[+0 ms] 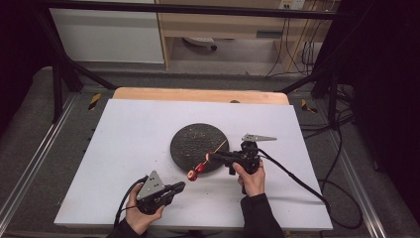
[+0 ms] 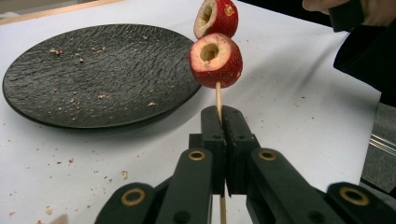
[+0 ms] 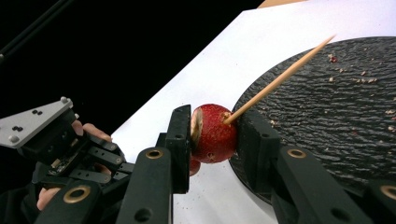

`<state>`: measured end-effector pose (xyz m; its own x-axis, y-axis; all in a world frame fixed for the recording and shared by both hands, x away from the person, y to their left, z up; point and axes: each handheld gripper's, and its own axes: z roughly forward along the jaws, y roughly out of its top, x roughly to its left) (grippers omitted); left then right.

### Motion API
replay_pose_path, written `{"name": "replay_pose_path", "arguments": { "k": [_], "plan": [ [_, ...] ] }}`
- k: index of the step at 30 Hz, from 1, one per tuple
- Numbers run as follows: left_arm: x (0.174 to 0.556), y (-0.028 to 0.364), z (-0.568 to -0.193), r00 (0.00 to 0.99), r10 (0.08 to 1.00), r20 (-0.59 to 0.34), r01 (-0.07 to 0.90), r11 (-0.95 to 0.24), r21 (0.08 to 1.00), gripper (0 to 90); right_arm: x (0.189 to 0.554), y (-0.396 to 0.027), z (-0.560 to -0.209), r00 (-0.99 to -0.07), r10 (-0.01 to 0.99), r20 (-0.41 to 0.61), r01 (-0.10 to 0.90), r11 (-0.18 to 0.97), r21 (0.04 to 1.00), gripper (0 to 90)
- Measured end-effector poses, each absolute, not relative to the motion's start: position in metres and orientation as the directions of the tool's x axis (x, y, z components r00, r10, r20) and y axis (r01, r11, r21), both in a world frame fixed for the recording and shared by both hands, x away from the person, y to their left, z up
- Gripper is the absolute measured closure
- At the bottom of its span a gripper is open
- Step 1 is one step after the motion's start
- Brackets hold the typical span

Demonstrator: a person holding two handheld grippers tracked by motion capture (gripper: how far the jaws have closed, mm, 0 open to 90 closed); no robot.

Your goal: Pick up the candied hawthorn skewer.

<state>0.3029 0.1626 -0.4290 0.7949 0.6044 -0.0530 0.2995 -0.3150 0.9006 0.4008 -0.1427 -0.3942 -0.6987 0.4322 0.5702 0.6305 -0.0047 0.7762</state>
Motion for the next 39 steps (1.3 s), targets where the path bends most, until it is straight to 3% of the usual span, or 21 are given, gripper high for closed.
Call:
{"name": "replay_pose_path", "arguments": {
  "k": [14,23,31,39],
  "plan": [
    [0.296,0.185,-0.432,0.802,0.597,-0.033,0.276,-0.321,0.906,88.2,0.409,-0.156,-0.38,-0.678,0.447,0.583,0.625,-0.066,0.778,68.5],
    [0.298,0.196,-0.433,0.784,0.619,-0.042,0.298,-0.317,0.901,88.2,0.42,-0.173,-0.362,-0.652,0.524,0.548,0.587,-0.109,0.802,70.9],
    [0.301,0.202,-0.432,0.76,0.648,-0.052,0.313,-0.294,0.903,88.2,0.434,-0.17,-0.362,-0.643,0.565,0.517,0.586,-0.072,0.807,71.1],
    [0.308,0.212,-0.43,0.707,0.703,-0.073,0.348,-0.256,0.902,88.1,0.453,-0.138,-0.391,-0.613,0.613,0.499,0.637,0.008,0.771,71.0]
  ]
}}
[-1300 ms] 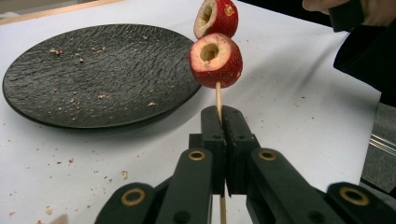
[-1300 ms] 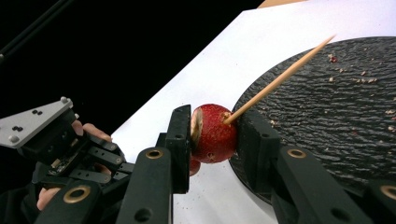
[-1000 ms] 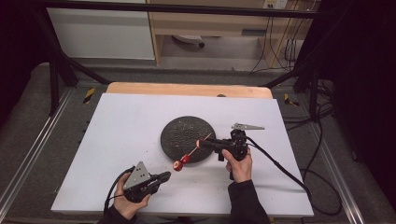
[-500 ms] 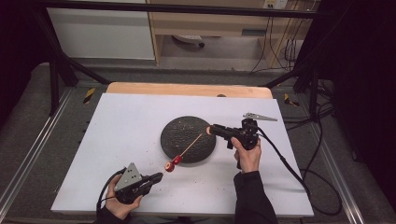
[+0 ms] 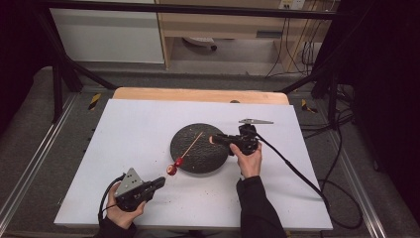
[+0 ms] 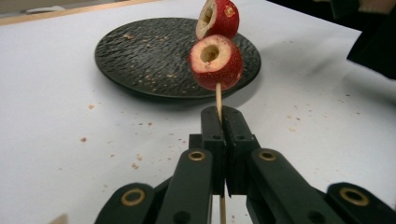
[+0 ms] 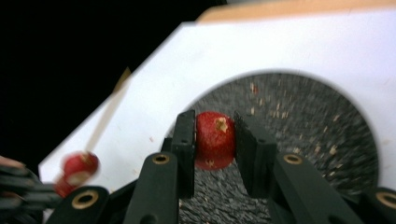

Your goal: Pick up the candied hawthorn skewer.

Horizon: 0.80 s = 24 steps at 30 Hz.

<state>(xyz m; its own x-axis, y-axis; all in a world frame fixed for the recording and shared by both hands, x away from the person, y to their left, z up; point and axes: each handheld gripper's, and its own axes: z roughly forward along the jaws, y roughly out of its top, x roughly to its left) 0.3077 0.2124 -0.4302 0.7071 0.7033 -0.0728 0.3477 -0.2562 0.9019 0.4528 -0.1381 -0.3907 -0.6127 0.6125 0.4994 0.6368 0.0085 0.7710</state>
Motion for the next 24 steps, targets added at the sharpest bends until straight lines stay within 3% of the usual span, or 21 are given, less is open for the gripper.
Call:
{"name": "replay_pose_path", "arguments": {
  "k": [8,14,24],
  "plan": [
    [0.312,0.213,-0.433,0.69,0.719,-0.083,0.376,-0.259,0.89,88.1,0.469,-0.11,-0.436,-0.569,0.673,0.472,0.702,0.098,0.705,70.9],
    [0.313,0.212,-0.434,0.687,0.722,-0.086,0.388,-0.264,0.883,88.1,0.47,-0.106,-0.446,-0.558,0.704,0.438,0.709,0.131,0.693,69.9],
    [0.312,0.209,-0.435,0.691,0.718,-0.087,0.391,-0.269,0.88,88.1,0.46,-0.115,-0.424,-0.588,0.713,0.383,0.657,0.145,0.74,42.6]
  ]
}}
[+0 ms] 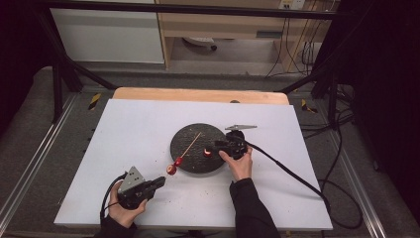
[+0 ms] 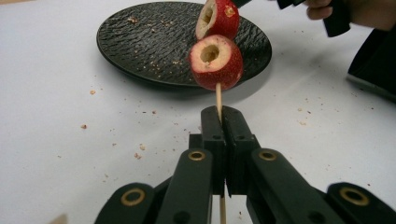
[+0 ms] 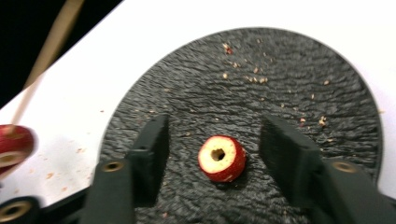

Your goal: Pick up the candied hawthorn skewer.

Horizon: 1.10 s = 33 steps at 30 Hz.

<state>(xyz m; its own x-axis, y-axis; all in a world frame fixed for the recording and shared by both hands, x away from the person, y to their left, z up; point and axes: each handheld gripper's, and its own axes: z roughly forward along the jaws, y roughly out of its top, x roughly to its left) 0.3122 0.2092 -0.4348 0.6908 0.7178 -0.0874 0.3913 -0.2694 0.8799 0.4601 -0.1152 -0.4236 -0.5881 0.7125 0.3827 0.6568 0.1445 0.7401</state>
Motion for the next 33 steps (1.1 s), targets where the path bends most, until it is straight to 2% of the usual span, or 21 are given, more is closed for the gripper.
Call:
{"name": "replay_pose_path", "arguments": {
  "k": [6,11,18,26,31,33],
  "plan": [
    [0.312,0.207,-0.434,0.693,0.715,-0.09,0.391,-0.268,0.88,88.1,0.438,-0.121,-0.409,-0.631,0.692,0.35,0.606,0.159,0.779,18.0],
    [0.311,0.202,-0.434,0.698,0.711,-0.087,0.39,-0.274,0.879,88.1,0.42,-0.125,-0.405,-0.655,0.659,0.369,0.602,0.161,0.782,7.1],
    [0.309,0.184,-0.431,0.722,0.688,-0.074,0.373,-0.297,0.879,88.1,0.394,-0.126,-0.403,-0.677,0.618,0.401,0.6,0.147,0.786,4.7],
    [0.306,0.156,-0.427,0.765,0.642,-0.052,0.344,-0.339,0.876,88.1,0.375,-0.134,-0.408,-0.7,0.573,0.426,0.59,0.129,0.797,7.6],
    [0.303,0.143,-0.429,0.788,0.614,-0.05,0.328,-0.35,0.877,88.1,0.371,-0.135,-0.415,-0.707,0.557,0.436,0.597,0.141,0.789,11.0],
    [0.301,0.142,-0.429,0.793,0.608,-0.045,0.322,-0.356,0.877,88.1,0.37,-0.135,-0.416,-0.717,0.543,0.438,0.591,0.14,0.794,16.4]
  ]
}}
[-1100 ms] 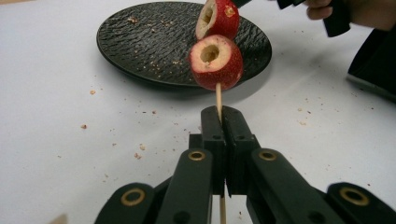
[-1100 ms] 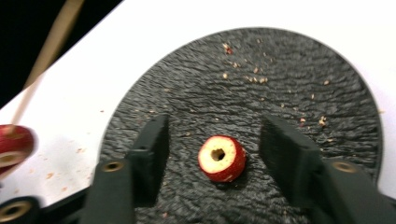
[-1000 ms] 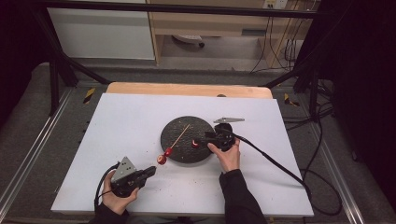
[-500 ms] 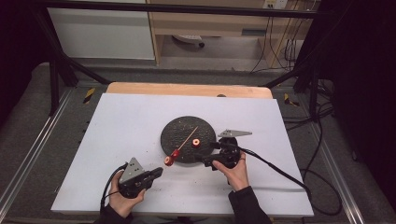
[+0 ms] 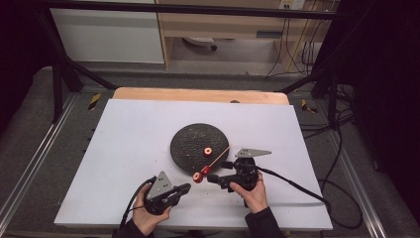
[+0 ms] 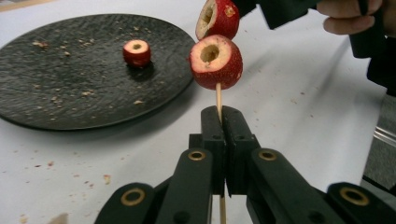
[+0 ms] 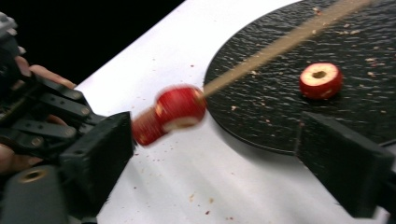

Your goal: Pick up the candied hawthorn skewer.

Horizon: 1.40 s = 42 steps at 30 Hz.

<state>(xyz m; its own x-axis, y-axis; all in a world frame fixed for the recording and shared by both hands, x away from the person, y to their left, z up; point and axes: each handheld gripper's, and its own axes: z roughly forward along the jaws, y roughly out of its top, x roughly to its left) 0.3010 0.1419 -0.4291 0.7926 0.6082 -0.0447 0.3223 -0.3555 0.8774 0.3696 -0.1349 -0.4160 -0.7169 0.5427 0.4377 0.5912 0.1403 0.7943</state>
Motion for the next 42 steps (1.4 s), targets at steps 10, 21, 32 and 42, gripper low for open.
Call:
{"name": "replay_pose_path", "arguments": {
  "k": [10,21,32,42],
  "plan": [
    [0.299,0.141,-0.432,0.805,0.591,-0.056,0.322,-0.356,0.877,88.1,0.368,-0.131,-0.422,-0.738,0.497,0.457,0.589,0.143,0.795,38.9],
    [0.298,0.139,-0.434,0.813,0.58,-0.06,0.326,-0.367,0.871,88.1,0.366,-0.129,-0.423,-0.753,0.453,0.477,0.594,0.156,0.789,61.3],
    [0.297,0.141,-0.434,0.818,0.572,-0.063,0.326,-0.369,0.87,88.1,0.368,-0.138,-0.419,-0.741,0.477,0.473,0.595,0.138,0.792,61.7],
    [0.296,0.14,-0.435,0.827,0.559,-0.064,0.322,-0.376,0.869,88.1,0.372,-0.164,-0.412,-0.709,0.513,0.484,0.592,0.059,0.804,61.9]
  ]
}}
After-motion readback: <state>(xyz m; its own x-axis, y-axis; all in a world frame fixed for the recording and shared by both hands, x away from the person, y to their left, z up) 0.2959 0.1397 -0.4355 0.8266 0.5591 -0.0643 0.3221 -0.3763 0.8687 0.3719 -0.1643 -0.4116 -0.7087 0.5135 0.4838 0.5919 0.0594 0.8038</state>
